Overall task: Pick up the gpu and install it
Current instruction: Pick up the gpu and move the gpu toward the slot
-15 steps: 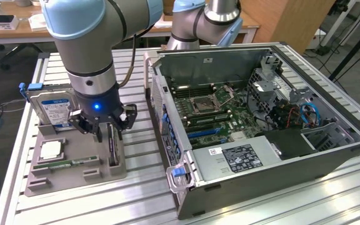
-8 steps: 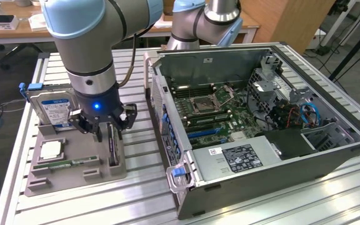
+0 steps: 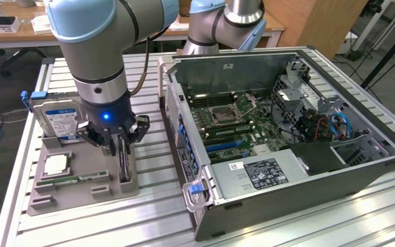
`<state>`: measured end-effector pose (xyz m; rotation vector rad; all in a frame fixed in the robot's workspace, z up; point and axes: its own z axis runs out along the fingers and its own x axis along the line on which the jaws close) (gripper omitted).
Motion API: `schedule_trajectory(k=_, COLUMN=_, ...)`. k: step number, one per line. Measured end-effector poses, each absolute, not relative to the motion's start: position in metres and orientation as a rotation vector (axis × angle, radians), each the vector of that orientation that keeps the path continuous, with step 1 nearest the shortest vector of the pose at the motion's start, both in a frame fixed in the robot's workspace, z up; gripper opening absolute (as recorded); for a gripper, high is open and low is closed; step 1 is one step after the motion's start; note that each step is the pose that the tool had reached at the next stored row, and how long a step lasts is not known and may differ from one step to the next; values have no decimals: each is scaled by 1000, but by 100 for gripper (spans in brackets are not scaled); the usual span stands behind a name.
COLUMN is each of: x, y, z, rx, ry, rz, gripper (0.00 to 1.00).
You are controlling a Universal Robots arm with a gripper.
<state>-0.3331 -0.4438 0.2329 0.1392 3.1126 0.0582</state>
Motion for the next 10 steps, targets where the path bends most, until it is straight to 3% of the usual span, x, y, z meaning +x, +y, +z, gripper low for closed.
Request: schedule_trajectory(k=10, x=-332, y=-444, z=233, rx=139, ry=3113, rz=58, gripper=38)
